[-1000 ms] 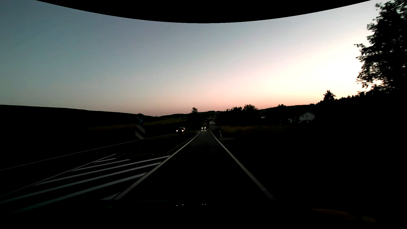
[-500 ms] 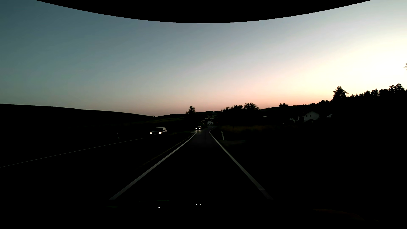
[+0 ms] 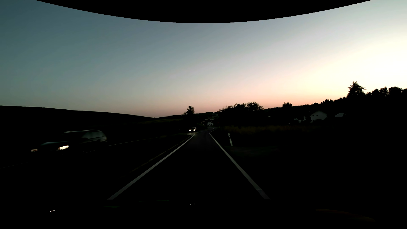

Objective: Follow the waypoints while adhering to traffic rules and regulations

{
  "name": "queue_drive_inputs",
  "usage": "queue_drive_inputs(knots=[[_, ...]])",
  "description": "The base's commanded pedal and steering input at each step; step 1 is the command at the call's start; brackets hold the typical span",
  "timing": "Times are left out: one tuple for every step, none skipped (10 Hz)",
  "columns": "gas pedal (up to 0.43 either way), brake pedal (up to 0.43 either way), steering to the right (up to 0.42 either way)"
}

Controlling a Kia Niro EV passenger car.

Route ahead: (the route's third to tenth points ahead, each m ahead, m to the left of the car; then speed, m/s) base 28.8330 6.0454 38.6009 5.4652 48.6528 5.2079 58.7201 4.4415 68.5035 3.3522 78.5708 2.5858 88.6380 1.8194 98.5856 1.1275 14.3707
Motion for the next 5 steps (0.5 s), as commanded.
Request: queue_drive_inputs(knots=[[0.000,0.159,-0.007],[0.000,0.152,-0.006],[0.000,0.140,-0.006],[0.000,0.128,-0.005],[0.000,0.104,-0.004]])
